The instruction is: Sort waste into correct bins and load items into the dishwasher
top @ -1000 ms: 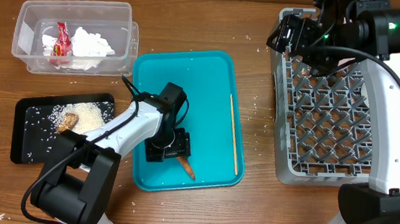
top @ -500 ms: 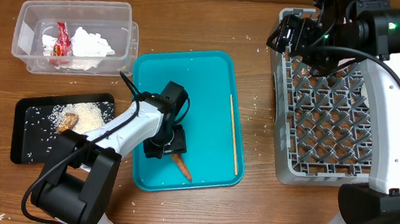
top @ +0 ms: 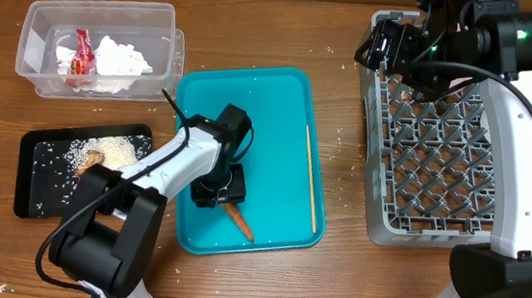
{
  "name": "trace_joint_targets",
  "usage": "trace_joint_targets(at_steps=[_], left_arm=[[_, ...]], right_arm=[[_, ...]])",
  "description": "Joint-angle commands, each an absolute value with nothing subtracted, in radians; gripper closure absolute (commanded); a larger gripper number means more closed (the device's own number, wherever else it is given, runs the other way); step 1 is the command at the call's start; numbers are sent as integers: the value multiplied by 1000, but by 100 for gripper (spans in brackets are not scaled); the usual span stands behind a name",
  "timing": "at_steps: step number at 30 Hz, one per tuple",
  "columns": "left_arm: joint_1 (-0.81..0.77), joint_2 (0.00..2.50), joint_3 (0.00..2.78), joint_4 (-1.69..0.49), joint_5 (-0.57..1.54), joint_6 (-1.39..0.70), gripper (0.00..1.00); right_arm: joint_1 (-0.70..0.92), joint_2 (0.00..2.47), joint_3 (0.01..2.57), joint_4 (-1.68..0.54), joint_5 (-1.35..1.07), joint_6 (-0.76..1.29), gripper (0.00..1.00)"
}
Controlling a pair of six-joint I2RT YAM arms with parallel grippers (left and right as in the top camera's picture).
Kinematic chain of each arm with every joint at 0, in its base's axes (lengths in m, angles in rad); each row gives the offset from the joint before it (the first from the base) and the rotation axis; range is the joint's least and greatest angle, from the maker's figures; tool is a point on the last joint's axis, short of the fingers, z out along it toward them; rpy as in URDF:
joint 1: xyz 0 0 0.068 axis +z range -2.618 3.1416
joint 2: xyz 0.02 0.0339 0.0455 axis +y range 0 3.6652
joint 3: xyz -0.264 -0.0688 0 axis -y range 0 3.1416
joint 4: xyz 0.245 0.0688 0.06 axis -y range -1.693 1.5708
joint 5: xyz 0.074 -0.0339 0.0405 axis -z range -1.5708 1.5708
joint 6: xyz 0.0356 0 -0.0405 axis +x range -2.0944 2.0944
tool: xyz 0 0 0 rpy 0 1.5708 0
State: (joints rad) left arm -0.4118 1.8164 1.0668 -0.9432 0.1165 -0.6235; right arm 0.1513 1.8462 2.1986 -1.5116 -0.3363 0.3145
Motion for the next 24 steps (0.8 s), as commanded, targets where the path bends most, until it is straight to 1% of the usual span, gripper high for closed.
trace_joint_targets(at_steps=[1,4,7,11,12,13,15,16,18,19,24], left_arm=[[-413,1832,1084,-1007,186,-606,42],[-414,1832,1081,-1016,186,-606,39],[-414,1832,1081,-988,194,-606,41],[-415,1832,1079,-960,202,-606,48],[-415,1832,1079,-955,197,-606,50],[-415,1832,1079,-944,176,-606,56],[-414,1832,1079,-931,146,-606,59],[-413,1832,1079,-919,130,-606,64],[-413,1832,1079,-903,109,-605,67],[-413,1832,1079,-879,93,-584,70],[-406,1832,1081,-797,46,-538,70]], right_arm=[[155,1848,2196,-1509,-342,315,0],[155,1848,2196,-1509,-342,315,0],[155,1848,2196,-1509,-342,315,0],[155,1848,2196,-1509,-342,315,0],[155,1848,2196,-1509,-342,315,0],[155,1848,2196,-1509,-342,315,0],[155,1848,2196,-1509,-342,315,0],[155,1848,2196,-1509,-342,315,0],[155,1848,2196,-1509,-342,315,0],[155,1848,2196,-1509,-342,315,0],[155,1848,2196,-1509,-342,315,0]])
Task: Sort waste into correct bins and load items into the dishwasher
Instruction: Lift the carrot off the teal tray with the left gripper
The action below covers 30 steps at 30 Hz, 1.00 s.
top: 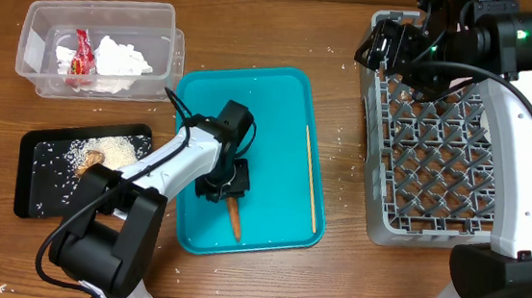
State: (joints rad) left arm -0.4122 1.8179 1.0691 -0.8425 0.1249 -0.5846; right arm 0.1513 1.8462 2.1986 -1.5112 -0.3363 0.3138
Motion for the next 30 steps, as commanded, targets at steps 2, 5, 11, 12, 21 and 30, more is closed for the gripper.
trace_joint_targets(at_steps=[2,5,11,12,21,30], left_arm=[[-392,1832,1086,-771,44,-510,69],[-364,1832,1118,-774,45,-477,69],[-334,1832,1222,-904,111,-416,49],[-334,1832,1234,-926,129,-404,39],[-365,1833,1166,-1002,185,-476,25],[-417,1833,1056,-855,160,-514,32]], right_arm=[[155,1848,2196,-1509,-342,315,0],[155,1848,2196,-1509,-342,315,0],[155,1848,2196,-1509,-342,315,0],[155,1848,2196,-1509,-342,315,0],[155,1848,2196,-1509,-342,315,0],[155,1848,2196,-1509,-342,315,0]])
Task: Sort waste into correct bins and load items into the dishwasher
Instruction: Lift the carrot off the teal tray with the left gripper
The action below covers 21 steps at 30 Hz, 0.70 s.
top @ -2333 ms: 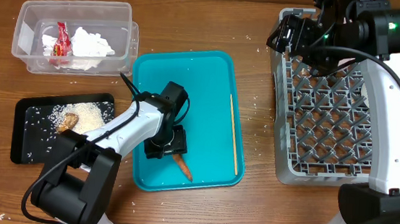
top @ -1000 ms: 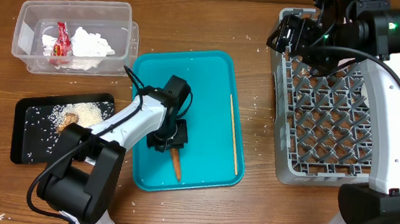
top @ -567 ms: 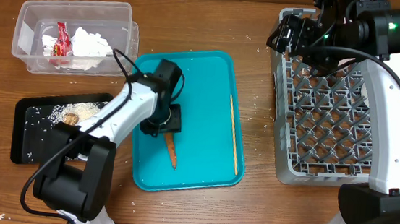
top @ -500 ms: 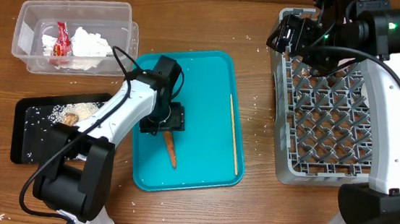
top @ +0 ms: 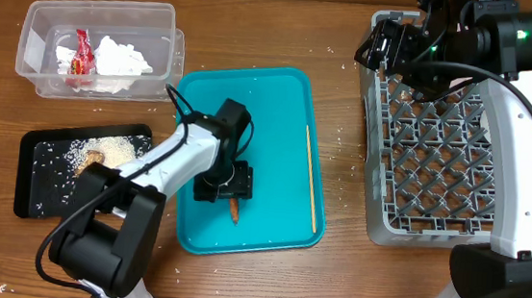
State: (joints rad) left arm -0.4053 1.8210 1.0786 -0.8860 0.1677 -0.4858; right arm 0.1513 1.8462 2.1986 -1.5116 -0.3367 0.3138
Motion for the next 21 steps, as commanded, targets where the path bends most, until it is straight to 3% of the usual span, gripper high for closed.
trace_joint_targets(at_steps=[1,11,15,17,21], left_arm=[[-420,1833,1055,-851,144,-519,34],[-427,1833,1056,-863,50,-571,60],[-439,1833,1056,-863,11,-588,63],[-447,1833,1056,-863,11,-588,72],[-455,1832,1064,-875,10,-589,78]], right_arm=[[155,1848,2196,-1509,-342,315,0],[155,1848,2196,-1509,-342,315,0],[155,1848,2196,-1509,-342,315,0],[155,1848,2196,-1509,-342,315,0],[155,1848,2196,-1509,-342,315,0]])
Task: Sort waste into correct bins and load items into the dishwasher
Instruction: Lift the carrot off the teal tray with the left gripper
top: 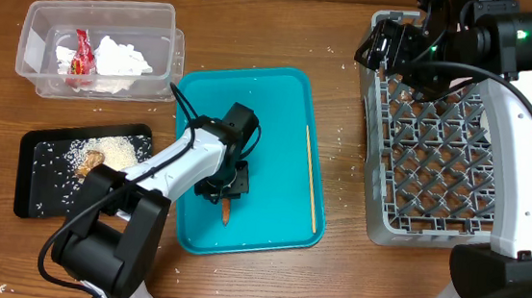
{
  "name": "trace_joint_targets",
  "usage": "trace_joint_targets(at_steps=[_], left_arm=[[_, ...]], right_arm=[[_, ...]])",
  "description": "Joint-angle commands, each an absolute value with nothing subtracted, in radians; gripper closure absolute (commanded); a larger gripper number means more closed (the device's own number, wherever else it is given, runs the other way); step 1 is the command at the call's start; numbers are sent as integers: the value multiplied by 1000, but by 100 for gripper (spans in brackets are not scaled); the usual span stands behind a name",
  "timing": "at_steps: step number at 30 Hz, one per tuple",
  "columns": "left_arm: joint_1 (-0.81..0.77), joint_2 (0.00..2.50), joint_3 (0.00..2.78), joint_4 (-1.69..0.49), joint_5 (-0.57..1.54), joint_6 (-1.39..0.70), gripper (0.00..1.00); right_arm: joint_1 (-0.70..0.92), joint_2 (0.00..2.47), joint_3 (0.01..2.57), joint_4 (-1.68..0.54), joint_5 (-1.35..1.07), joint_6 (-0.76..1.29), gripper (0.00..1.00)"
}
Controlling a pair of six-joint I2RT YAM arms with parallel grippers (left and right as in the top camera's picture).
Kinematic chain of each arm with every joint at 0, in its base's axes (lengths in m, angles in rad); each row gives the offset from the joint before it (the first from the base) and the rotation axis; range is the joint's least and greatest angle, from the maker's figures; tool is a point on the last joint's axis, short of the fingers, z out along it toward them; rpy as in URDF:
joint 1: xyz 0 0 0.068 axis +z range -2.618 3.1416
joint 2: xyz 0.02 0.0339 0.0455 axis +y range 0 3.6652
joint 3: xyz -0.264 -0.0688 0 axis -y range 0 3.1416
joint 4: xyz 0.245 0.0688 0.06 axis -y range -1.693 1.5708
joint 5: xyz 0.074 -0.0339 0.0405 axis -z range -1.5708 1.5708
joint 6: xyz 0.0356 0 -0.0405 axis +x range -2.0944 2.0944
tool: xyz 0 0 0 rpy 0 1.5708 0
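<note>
On the teal tray (281, 92), my left gripper (224, 196) points down near the front left. It seems shut on the upper end of a short orange-brown food scrap (227, 213), whose tip sticks out toward the tray's front rim. A thin wooden chopstick (312, 177) lies along the tray's right side. My right gripper (379, 48) hovers over the far left corner of the grey dish rack (439, 155). Its jaws are too dark to read.
A clear plastic bin (33, 47) at the back left holds a red wrapper (81, 53) and white tissue (119, 59). A black tray (34, 201) at the front left carries rice grains and a brown scrap (91, 160).
My left gripper has shifted slightly toward the tray's front left. The orange-brown scrap has moved with it and now points straight at the front rim. The right arm has not moved.
At first the scrap lay slanted toward the front right, under my left gripper. Then it stood nearly straight below the gripper, then looked shorter and tucked under the fingers. Now it sits a little further left. The chopstick and right arm stayed put throughout.
</note>
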State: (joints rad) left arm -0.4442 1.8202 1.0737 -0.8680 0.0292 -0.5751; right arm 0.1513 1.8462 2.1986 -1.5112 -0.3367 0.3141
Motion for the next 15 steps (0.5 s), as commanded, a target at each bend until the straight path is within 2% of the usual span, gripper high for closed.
trace_joint_targets(at_steps=[1,10,15], left_arm=[[-455,1832,1071,-881,10,-589,78],[-406,1832,1279,-1106,-79,-591,77],[-292,1830,1388,-1191,-195,-588,77]], right_arm=[[155,1848,2196,-1509,-342,315,0],[155,1848,2196,-1509,-342,315,0],[155,1848,2196,-1509,-342,315,0]])
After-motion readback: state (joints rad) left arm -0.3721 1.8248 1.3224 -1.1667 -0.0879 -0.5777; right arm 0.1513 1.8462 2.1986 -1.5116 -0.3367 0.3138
